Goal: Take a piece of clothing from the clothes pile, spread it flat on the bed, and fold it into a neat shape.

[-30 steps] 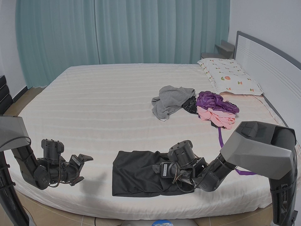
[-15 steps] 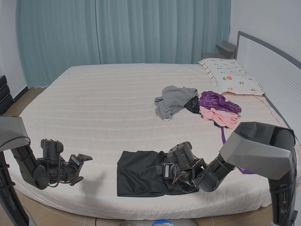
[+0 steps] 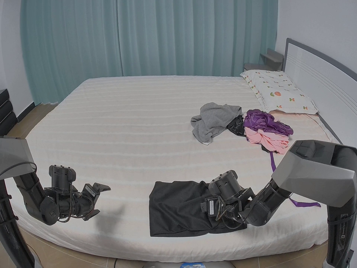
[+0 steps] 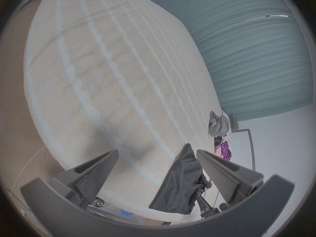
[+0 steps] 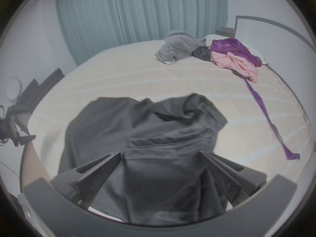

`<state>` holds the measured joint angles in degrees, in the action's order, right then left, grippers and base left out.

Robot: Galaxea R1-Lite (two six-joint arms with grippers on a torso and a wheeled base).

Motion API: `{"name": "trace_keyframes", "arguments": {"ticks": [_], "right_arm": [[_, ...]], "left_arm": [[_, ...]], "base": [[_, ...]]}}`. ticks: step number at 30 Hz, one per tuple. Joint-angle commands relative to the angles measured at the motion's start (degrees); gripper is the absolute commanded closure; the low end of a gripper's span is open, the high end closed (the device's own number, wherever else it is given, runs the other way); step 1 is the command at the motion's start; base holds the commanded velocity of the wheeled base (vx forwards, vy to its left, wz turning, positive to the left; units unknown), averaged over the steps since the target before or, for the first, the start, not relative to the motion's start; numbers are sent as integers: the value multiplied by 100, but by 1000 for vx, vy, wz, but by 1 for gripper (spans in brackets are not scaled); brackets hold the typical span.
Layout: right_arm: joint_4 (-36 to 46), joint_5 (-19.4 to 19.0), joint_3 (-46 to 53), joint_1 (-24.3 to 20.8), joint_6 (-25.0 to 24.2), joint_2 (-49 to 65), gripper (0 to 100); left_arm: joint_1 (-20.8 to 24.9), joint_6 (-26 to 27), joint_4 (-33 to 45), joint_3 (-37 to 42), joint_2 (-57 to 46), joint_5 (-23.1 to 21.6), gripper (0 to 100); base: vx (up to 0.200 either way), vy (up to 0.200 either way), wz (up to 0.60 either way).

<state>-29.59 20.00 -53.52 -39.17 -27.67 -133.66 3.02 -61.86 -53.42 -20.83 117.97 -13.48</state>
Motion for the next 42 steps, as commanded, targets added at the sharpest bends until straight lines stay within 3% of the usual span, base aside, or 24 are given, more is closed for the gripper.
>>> {"name": "trace_keyframes", "arguments": {"ticks": [1, 8, 18, 22, 25, 33, 42], "right_arm": [[93, 118, 245, 164, 122, 147, 0], [23, 144, 588, 463, 227, 77, 0], [23, -23, 1775, 1131, 218, 1254, 0], [-188, -401, 2319, 1359, 218, 1624, 0], [-759, -1025, 2750, 1561, 218, 1966, 0], [-1304, -1948, 2627, 1614, 148, 1588, 0], [-2165, -2291, 2355, 1623, 139, 525, 0]], "left_arm": [[-3, 7, 7, 0, 24, 4, 0], [5, 24, 7, 27, 16, 4, 0], [14, 24, 7, 27, 16, 4, 0], [14, 24, -2, 36, 16, 4, 0], [14, 24, 7, 36, 16, 12, 0], [14, 24, 7, 27, 16, 21, 0], [14, 24, 7, 36, 16, 21, 0]], "base": [[0, 0, 0], [0, 0, 0], [0, 0, 0], [0, 0, 0], [0, 0, 0], [0, 0, 0], [0, 0, 0]]}}
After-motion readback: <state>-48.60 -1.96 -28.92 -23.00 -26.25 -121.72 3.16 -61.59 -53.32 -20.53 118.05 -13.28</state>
